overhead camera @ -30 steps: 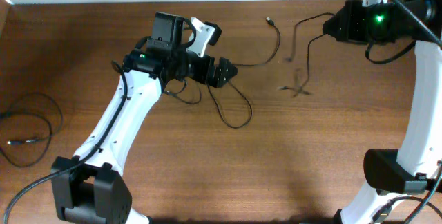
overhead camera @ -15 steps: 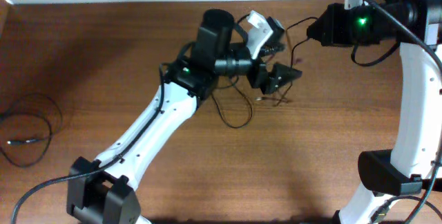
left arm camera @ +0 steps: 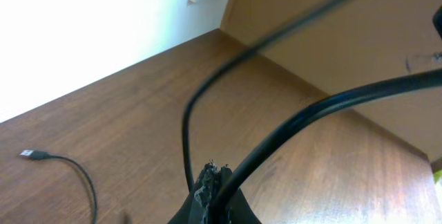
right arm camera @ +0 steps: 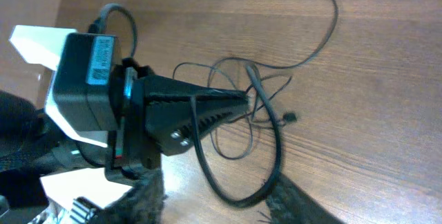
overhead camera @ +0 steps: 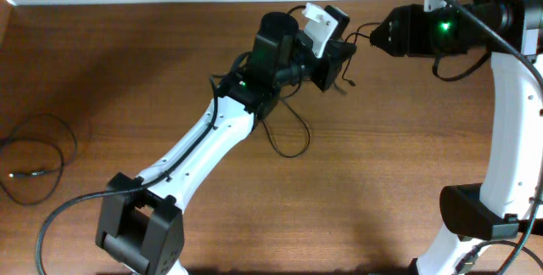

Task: Untangle cables

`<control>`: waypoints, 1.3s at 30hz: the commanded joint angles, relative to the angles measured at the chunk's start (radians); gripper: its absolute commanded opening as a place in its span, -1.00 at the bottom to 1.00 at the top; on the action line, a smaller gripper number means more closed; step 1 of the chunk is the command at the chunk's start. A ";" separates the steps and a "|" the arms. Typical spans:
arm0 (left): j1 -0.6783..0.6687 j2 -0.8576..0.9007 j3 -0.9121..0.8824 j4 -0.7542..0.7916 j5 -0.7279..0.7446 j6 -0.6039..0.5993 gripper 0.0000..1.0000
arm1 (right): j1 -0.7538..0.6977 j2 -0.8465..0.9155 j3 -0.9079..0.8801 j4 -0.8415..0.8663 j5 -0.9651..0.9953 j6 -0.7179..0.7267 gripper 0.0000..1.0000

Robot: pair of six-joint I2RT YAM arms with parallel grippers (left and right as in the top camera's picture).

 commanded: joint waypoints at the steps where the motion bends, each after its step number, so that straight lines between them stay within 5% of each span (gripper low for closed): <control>1: 0.066 -0.024 0.010 -0.034 -0.015 -0.002 -1.00 | 0.004 -0.001 0.002 0.001 0.108 -0.008 0.50; 2: 0.095 -0.040 0.010 -0.054 -0.015 -0.002 -1.00 | 0.004 -0.001 0.002 0.002 0.124 -0.008 0.88; 3: 0.132 -0.062 0.010 -0.079 -0.015 -0.002 -1.00 | 0.004 -0.001 0.002 0.003 0.145 -0.008 0.98; 8: 0.380 -0.096 0.116 -0.130 -0.017 -0.002 -1.00 | 0.004 -0.001 0.002 0.000 0.154 -0.008 0.98; 17: 0.954 -0.032 0.143 -0.159 -0.564 0.066 -1.00 | 0.004 0.005 0.000 -0.008 0.154 -0.008 0.98; 21: 1.144 0.180 0.143 -0.102 -0.602 0.065 -1.00 | 0.004 0.013 0.000 -0.008 0.154 -0.008 0.98; 22: 1.172 0.213 0.143 -0.104 -0.602 0.065 -0.77 | 0.004 0.016 0.000 -0.008 0.154 -0.008 0.98; 23: 1.217 0.277 0.143 -0.120 -0.582 0.065 0.99 | 0.004 0.017 -0.014 -0.008 0.154 -0.008 0.98; 27: 1.234 0.260 0.151 -0.162 -0.468 0.065 0.99 | 0.004 0.017 -0.101 0.005 0.154 -0.008 0.98; 29: 1.233 0.209 0.166 -0.177 -0.236 0.065 0.99 | 0.004 0.017 -0.143 0.003 0.154 -0.008 0.98; 30: 1.245 0.197 0.168 -0.148 0.023 0.065 0.99 | 0.004 0.017 -0.143 0.004 0.154 -0.008 0.98; 32: 1.257 0.197 0.168 -0.193 0.197 0.065 0.99 | 0.004 0.017 -0.143 0.004 0.154 -0.009 0.98; 39: 1.122 -0.033 0.168 -0.433 -0.008 0.066 0.99 | 0.004 0.017 -0.143 0.031 0.154 -0.008 0.97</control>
